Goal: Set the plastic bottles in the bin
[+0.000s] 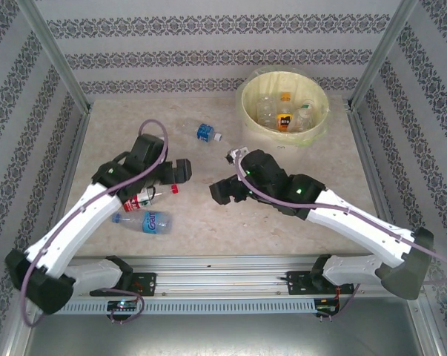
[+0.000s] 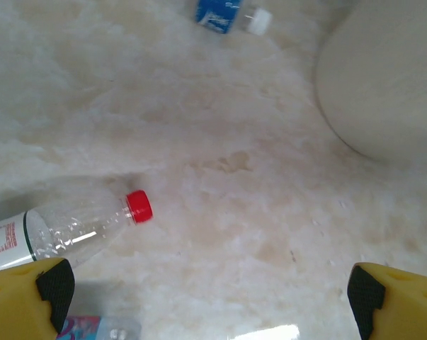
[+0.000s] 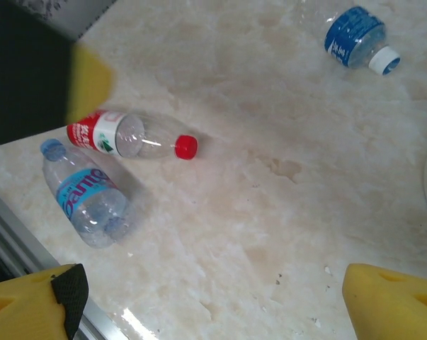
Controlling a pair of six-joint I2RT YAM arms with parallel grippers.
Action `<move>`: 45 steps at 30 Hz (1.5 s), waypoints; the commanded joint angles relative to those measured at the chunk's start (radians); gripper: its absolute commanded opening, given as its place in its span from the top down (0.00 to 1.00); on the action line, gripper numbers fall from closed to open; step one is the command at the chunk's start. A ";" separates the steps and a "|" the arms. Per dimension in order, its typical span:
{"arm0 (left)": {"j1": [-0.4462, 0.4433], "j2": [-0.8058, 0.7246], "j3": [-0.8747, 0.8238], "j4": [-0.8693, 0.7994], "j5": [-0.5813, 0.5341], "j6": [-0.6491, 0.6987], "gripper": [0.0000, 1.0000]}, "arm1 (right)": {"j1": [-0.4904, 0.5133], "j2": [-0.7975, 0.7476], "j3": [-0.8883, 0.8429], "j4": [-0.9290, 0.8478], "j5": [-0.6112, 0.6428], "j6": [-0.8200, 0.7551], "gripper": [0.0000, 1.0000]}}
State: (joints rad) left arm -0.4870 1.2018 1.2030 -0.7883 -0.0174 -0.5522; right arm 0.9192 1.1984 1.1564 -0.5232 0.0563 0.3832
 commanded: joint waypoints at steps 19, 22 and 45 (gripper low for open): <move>0.191 0.713 0.298 0.586 0.234 -0.664 0.00 | 0.007 -0.330 -0.124 -0.135 0.071 0.059 0.02; 0.198 0.781 0.315 0.660 0.242 -0.706 0.00 | 0.006 -0.355 -0.139 -0.152 0.073 0.066 0.02; 0.254 1.045 0.355 0.969 0.208 -0.862 0.00 | 0.005 -0.472 -0.236 -0.210 0.095 0.107 0.02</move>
State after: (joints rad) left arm -0.2512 2.2078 1.5314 0.0925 0.2054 -1.3758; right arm 0.9192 0.7376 0.9241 -0.7151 0.1238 0.4767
